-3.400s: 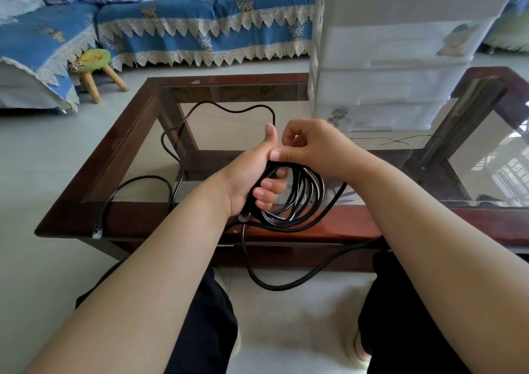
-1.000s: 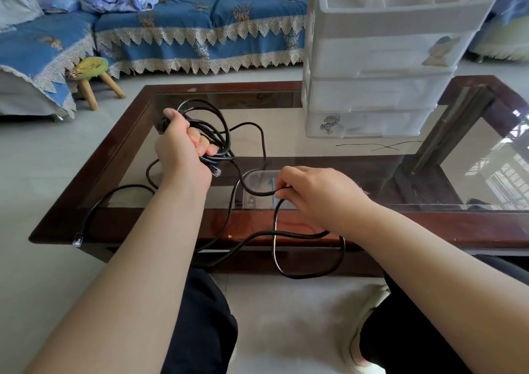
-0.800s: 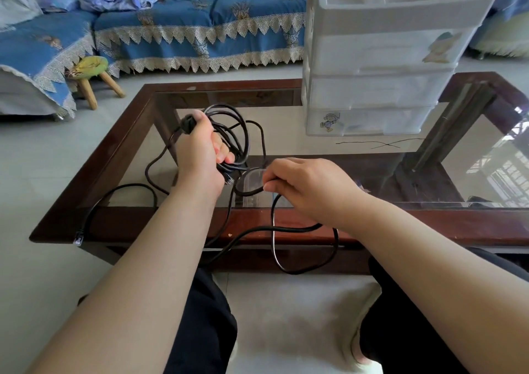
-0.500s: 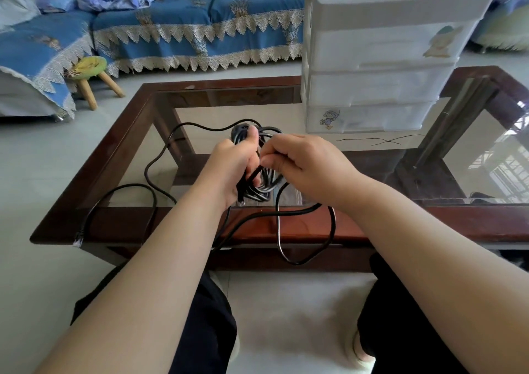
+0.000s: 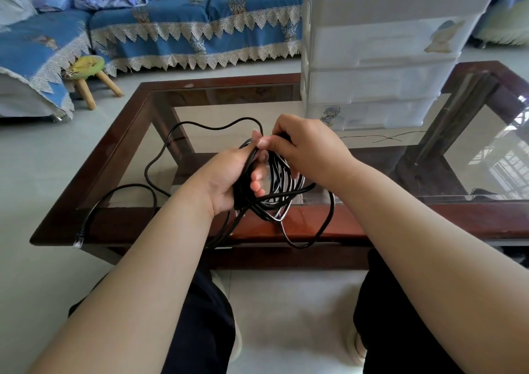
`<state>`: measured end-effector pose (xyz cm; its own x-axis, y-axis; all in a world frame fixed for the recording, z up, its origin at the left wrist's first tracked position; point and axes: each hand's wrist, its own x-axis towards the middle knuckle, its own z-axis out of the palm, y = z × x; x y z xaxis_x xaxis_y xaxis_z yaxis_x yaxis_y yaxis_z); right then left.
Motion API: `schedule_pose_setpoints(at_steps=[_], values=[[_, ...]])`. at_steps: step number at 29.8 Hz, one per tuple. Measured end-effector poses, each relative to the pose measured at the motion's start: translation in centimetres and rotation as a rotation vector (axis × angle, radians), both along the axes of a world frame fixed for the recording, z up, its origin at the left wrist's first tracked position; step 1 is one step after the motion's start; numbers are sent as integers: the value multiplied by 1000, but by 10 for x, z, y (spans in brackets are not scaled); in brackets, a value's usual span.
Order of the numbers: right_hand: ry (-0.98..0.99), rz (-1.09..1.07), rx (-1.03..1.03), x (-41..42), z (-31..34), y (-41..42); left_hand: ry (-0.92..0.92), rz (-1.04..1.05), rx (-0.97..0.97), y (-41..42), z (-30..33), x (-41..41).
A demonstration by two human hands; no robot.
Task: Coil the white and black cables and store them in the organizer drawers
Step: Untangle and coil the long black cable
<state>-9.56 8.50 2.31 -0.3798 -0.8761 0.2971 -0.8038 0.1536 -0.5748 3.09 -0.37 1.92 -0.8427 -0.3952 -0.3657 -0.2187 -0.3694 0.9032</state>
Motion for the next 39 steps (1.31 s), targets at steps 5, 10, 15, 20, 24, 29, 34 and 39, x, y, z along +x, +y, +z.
schedule_pose_setpoints(at_steps=[5,10,15,20,24,29,34,39], values=[[-23,6,58,-2,0,-2,22,-63,19,-2,2,6],[31,-36,116,-2,-4,-5,-1,-104,-33,-2,2,7],[65,-143,133,-3,-1,-4,-18,-177,25,-5,3,9],[-166,-2,66,-13,1,-4,31,-362,40,-4,3,14],[-389,119,45,-17,3,0,71,-427,-14,-3,5,18],[-223,131,-40,-15,-1,-1,118,-424,4,-5,7,21],[-361,117,53,-12,-1,5,143,-400,78,-8,4,24],[-707,309,337,-15,-6,20,310,-261,297,-22,3,30]])
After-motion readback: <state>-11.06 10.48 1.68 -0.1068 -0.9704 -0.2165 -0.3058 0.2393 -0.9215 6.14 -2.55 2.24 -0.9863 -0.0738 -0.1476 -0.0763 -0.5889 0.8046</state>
